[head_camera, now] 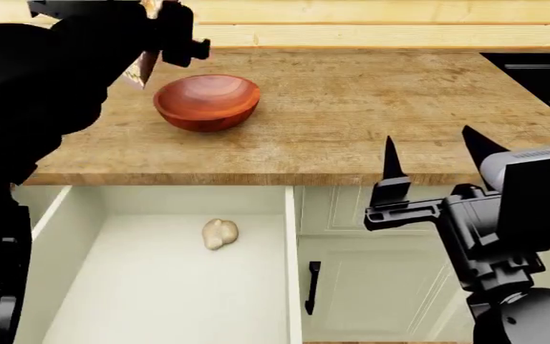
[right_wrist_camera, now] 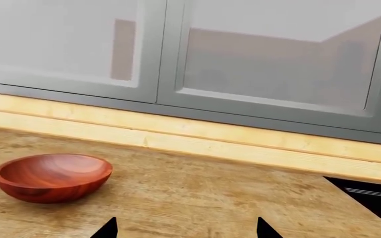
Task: Place the bar in the bowl and close the drawer.
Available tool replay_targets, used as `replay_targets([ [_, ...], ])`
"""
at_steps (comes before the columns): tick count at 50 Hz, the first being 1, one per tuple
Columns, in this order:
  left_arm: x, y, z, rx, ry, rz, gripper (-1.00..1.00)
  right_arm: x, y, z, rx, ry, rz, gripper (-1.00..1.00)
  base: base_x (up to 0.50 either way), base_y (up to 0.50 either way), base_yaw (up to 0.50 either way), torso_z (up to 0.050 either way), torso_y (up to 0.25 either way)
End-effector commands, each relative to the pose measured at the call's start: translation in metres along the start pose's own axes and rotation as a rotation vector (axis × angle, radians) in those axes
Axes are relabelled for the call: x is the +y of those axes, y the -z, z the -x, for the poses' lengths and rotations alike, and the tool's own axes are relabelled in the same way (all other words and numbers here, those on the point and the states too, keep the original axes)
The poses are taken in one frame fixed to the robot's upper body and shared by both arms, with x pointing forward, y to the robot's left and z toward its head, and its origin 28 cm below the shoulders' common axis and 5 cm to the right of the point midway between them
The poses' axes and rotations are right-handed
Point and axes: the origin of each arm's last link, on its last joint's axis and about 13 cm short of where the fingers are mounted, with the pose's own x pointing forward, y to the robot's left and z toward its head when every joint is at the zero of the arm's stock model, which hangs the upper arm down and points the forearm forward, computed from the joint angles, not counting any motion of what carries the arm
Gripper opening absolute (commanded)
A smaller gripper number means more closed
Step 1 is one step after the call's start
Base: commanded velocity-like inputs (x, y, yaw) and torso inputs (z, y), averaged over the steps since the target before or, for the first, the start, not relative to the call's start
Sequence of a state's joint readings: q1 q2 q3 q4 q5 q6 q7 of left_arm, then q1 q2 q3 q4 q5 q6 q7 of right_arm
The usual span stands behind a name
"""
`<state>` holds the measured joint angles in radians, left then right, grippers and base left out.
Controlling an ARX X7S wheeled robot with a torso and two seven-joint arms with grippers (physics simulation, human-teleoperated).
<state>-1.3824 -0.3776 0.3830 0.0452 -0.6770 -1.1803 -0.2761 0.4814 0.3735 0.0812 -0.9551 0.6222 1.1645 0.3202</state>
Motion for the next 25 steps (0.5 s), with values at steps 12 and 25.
replay_targets([
  [12, -0.006, -0.066, -0.093, -0.023, -0.162, 0.121, -1.0, -0.002, -0.006, 0.003, -0.005, 0.001, -0.011, 1.0, 0.0, 0.0, 0.0, 0.0, 0.0],
  [25, -0.019, -0.042, -0.1, 0.03, -0.213, 0.149, -1.0, -0.004, -0.003, 0.004, -0.001, 0.005, -0.014, 1.0, 0.0, 0.0, 0.0, 0.0, 0.0],
])
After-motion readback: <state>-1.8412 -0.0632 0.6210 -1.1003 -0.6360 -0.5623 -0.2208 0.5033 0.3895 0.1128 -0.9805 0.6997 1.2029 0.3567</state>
